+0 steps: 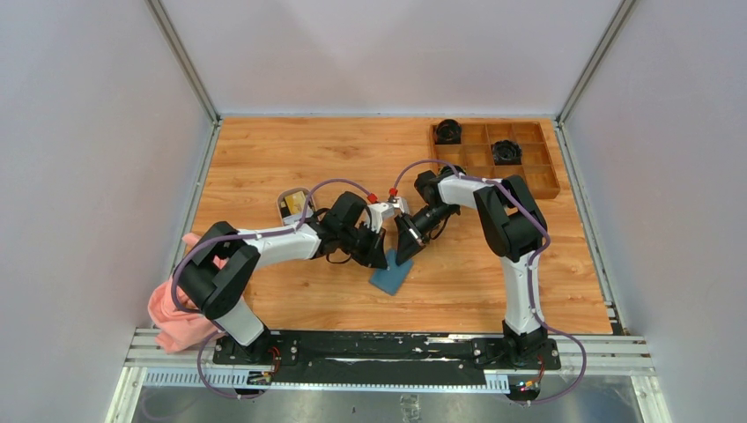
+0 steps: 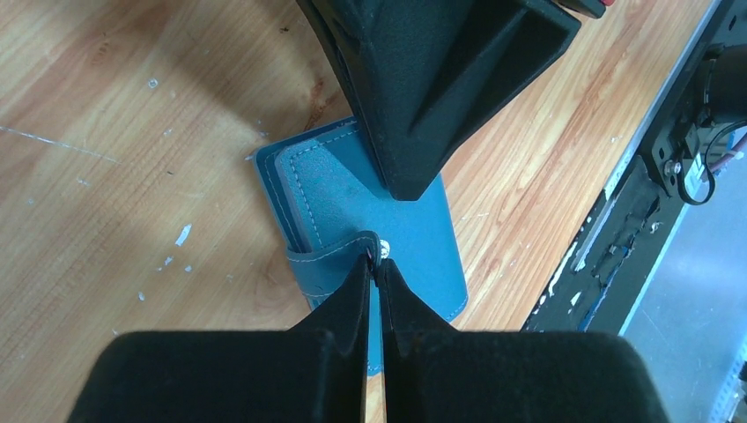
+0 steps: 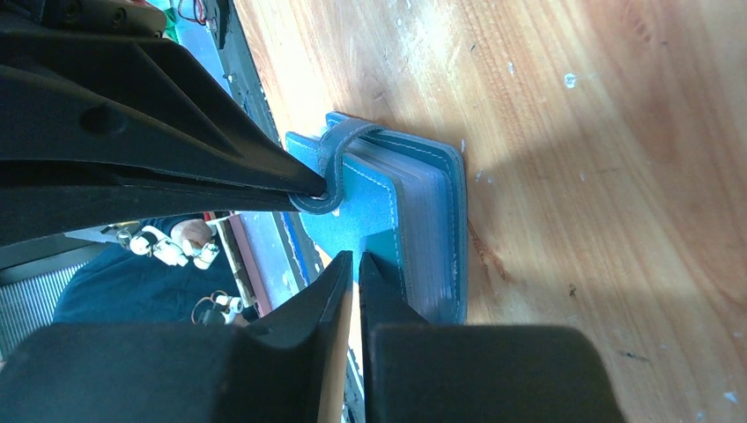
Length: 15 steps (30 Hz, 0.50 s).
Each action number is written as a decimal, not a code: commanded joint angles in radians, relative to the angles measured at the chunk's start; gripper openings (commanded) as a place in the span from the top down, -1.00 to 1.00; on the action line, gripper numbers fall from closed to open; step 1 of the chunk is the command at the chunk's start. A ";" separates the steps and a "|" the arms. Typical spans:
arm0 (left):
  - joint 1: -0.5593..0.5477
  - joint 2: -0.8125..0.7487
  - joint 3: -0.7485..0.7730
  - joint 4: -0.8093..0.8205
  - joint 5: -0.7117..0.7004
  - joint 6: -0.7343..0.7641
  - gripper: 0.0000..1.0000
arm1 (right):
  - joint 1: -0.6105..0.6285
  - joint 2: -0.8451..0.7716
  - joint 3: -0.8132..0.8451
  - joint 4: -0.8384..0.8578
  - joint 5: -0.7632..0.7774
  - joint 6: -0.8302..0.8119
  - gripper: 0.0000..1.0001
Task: Put the credit cards into the card holder
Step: Close the card holder at the center of the board.
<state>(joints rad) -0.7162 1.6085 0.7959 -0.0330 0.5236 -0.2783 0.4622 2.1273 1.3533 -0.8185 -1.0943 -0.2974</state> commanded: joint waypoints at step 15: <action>-0.026 0.057 -0.012 -0.022 0.000 -0.012 0.45 | 0.011 0.042 -0.020 0.062 0.106 -0.014 0.78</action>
<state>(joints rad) -0.7216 1.6207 0.7986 -0.0189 0.5270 -0.2916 0.4622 2.1273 1.3533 -0.8177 -1.0885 -0.2935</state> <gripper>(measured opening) 0.245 0.109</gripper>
